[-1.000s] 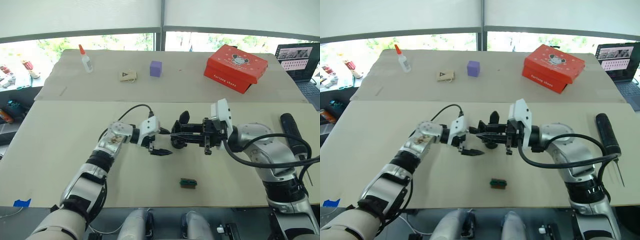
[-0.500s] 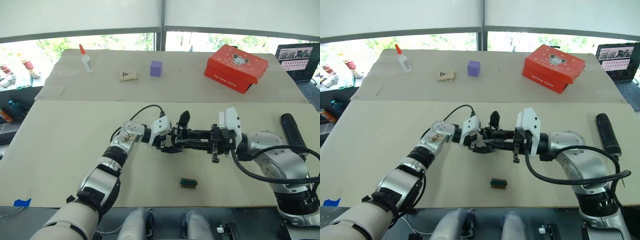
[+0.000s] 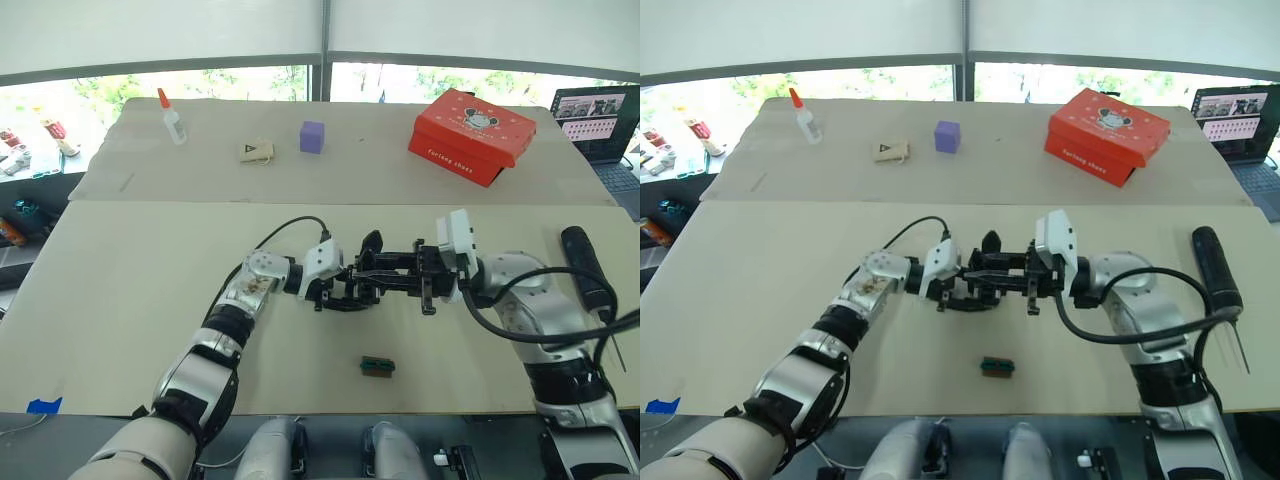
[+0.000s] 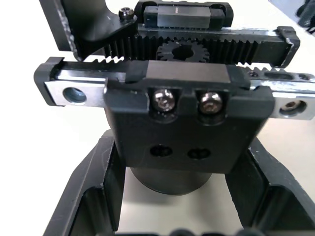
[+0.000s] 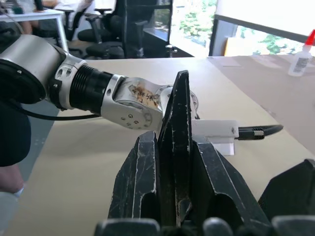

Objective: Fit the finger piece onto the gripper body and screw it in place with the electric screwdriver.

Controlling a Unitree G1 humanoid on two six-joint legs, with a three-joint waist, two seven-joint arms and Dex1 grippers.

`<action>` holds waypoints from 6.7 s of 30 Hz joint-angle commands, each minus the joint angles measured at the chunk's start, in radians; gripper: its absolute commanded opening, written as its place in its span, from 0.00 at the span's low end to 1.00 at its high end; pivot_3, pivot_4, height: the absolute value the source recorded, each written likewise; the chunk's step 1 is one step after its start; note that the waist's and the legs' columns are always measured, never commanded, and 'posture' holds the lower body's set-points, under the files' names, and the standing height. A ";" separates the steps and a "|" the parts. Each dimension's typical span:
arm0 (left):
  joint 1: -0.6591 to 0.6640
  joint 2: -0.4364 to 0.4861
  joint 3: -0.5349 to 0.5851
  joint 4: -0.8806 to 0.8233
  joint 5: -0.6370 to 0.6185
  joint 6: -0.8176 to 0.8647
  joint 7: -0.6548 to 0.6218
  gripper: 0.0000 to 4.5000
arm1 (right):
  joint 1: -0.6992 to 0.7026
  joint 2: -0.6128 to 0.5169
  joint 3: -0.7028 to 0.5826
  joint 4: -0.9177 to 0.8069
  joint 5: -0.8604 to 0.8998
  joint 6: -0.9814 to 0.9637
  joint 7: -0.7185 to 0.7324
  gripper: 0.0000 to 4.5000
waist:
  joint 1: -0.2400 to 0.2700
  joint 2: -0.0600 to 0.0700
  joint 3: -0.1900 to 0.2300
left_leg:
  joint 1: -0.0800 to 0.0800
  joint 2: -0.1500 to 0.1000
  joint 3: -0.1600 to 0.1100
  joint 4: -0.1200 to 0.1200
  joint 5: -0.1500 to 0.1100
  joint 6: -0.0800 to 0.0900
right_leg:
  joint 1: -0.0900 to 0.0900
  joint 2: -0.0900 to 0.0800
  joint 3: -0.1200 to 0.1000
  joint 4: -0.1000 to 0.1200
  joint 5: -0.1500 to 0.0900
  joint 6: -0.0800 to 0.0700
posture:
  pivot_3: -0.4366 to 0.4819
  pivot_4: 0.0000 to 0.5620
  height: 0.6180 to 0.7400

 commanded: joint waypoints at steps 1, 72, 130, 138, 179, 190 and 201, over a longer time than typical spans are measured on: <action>0.025 0.011 -0.002 -0.122 -0.011 0.020 0.004 0.51 | -0.027 -0.008 0.012 0.030 -0.011 -0.056 0.076 0.09 | 0.000 0.000 0.000 | 0.000 0.000 0.000 0.000 0.000 0.000 | 0.000 0.000 0.000 0.000 0.000 0.000 | 0.48 0.27 1.00; 0.102 0.086 -0.012 -0.229 -0.008 0.078 0.096 0.51 | 0.029 -0.034 0.212 0.267 -0.196 -0.036 0.145 0.09 | -0.005 0.000 -0.007 | 0.008 0.002 0.001 0.000 0.000 0.000 | 0.005 0.000 0.003 0.001 0.000 0.000 | 0.48 0.27 1.00; 0.126 0.090 -0.004 -0.255 -0.028 0.108 0.114 0.51 | 0.027 -0.135 0.303 0.164 -0.168 0.198 0.010 0.09 | -0.023 -0.005 -0.030 | 0.018 0.008 0.001 -0.003 -0.006 -0.002 | 0.006 -0.007 0.005 -0.004 -0.001 -0.003 | 0.48 0.27 1.00; 0.122 0.091 -0.004 -0.255 -0.028 0.106 0.109 0.51 | 0.010 -0.133 0.297 0.177 -0.170 0.216 0.009 0.09 | -0.023 -0.005 -0.030 | 0.018 0.009 0.001 -0.003 -0.007 -0.002 | 0.006 -0.008 0.005 -0.005 -0.001 -0.003 | 0.48 0.27 1.00; 0.171 0.141 -0.009 -0.288 -0.031 0.151 0.060 0.92 | 0.076 -0.375 -0.129 -0.101 0.015 0.272 0.063 0.82 | 0.000 -0.003 -0.022 | 0.007 0.006 0.002 -0.001 -0.007 0.000 | 0.002 -0.003 0.003 -0.004 -0.001 -0.003 | 0.48 0.27 1.00; 0.304 0.432 0.125 -0.680 -0.240 0.451 -0.066 1.00 | 0.016 -0.756 -0.189 0.175 -0.015 0.654 0.037 0.99 | -0.006 0.000 -0.014 | 0.007 0.009 0.002 -0.001 -0.007 0.000 | 0.001 -0.011 0.003 -0.006 -0.001 -0.004 | 0.48 0.27 1.00; 0.243 0.658 0.371 -1.169 -0.688 0.919 0.034 1.00 | -0.403 -0.645 0.140 0.943 -0.542 0.426 -0.192 0.99 | -0.023 0.016 0.002 | 0.006 0.001 0.004 -0.001 -0.006 0.000 | 0.001 -0.011 0.003 -0.004 -0.002 0.000 | 0.48 0.27 1.00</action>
